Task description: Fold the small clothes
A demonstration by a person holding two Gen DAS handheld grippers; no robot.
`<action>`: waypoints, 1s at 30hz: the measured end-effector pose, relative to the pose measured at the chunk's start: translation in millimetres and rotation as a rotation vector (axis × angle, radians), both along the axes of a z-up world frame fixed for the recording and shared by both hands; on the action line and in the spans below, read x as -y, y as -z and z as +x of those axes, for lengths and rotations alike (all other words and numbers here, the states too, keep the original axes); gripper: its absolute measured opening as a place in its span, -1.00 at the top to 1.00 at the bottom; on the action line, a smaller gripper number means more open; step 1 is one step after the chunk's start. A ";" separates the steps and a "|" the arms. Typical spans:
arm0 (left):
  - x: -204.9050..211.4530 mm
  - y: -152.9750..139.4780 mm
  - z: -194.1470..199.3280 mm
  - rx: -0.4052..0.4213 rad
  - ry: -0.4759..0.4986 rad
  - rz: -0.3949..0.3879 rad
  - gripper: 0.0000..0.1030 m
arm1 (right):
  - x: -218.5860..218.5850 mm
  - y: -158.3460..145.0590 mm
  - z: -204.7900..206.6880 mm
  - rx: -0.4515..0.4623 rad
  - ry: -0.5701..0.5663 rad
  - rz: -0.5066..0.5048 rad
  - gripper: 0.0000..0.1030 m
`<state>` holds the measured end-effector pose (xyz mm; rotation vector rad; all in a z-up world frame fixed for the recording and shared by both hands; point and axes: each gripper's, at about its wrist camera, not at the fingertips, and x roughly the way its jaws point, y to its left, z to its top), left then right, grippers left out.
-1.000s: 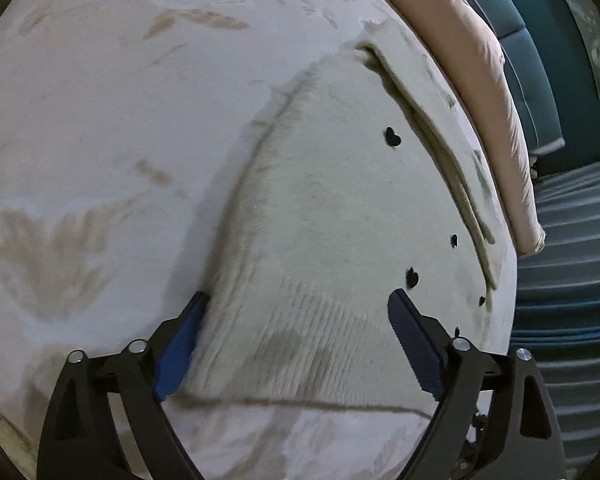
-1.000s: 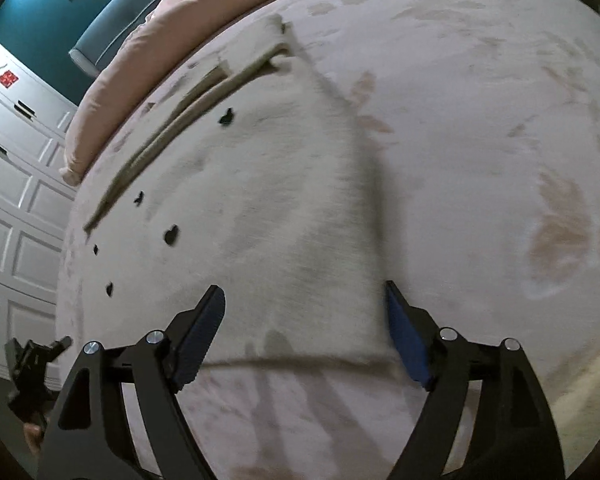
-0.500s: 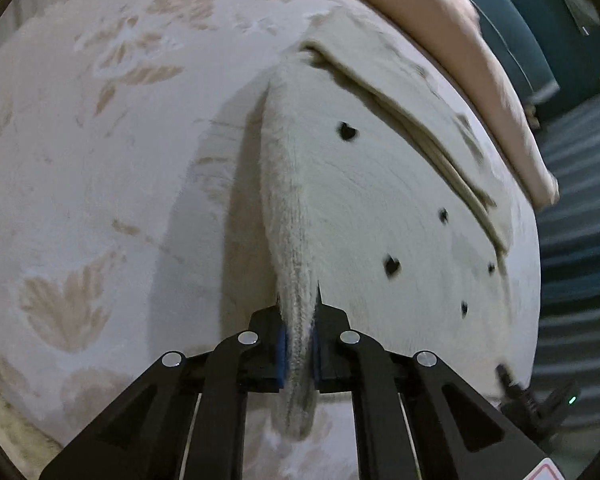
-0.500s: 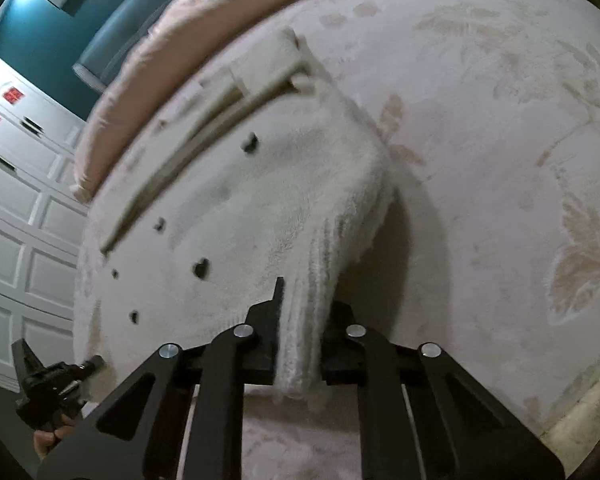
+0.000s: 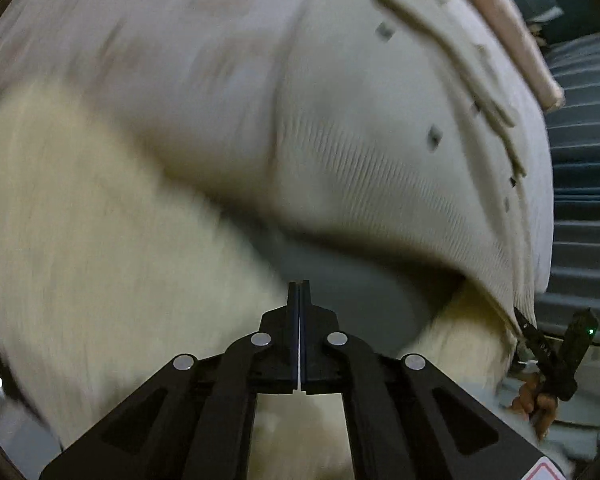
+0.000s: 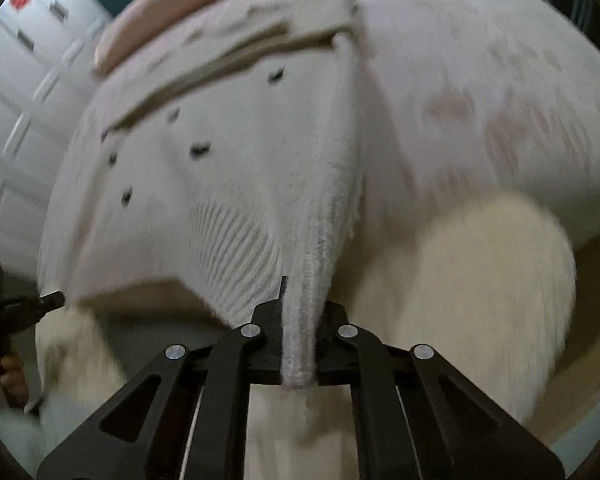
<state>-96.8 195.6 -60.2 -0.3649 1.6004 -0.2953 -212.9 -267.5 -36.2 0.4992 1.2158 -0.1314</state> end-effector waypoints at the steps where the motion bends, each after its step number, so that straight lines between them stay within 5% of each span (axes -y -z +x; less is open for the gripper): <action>1: -3.7 0.8 -12.9 -0.027 -0.012 0.000 1.00 | -3.7 -1.7 -8.5 -0.021 -0.013 0.023 0.88; 3: -2.1 -3.5 -14.8 -0.007 -0.011 0.006 1.00 | -13.9 -7.6 -26.0 -0.053 -0.047 0.088 0.88; 6: 6.9 -14.4 8.5 0.094 -0.006 0.028 0.99 | -18.2 -15.1 -16.3 -0.025 -0.066 0.059 0.87; 7: 8.9 -15.8 18.8 0.125 -0.011 0.013 0.77 | -13.2 -13.9 -9.3 -0.006 -0.042 0.072 0.87; 8: 9.8 -15.3 26.7 0.137 -0.015 0.011 0.30 | -9.9 -12.8 -4.9 0.007 -0.021 0.079 0.87; 10: 8.2 -7.3 46.4 0.159 -0.063 0.045 -0.15 | -0.3 -9.1 3.2 0.026 0.020 0.083 0.87; 16: 17.3 46.4 81.1 0.073 -0.147 -0.032 -0.15 | 13.1 -6.7 1.3 0.059 0.114 0.107 0.86; 21: 30.1 58.7 93.8 0.088 -0.153 -0.059 -0.24 | 9.2 -3.3 -0.5 0.058 0.130 0.102 0.86; 24: 35.1 58.5 95.1 0.114 -0.114 -0.055 -0.12 | 9.6 -2.2 -2.3 0.059 0.142 0.104 0.85; 26: 48.0 55.7 99.0 0.135 -0.034 -0.051 0.88 | 9.3 -1.8 -2.4 0.061 0.145 0.102 0.85; 30: 46.6 39.4 89.5 0.134 -0.039 -0.132 0.89 | 13.1 -1.7 -5.9 0.059 0.141 0.083 0.85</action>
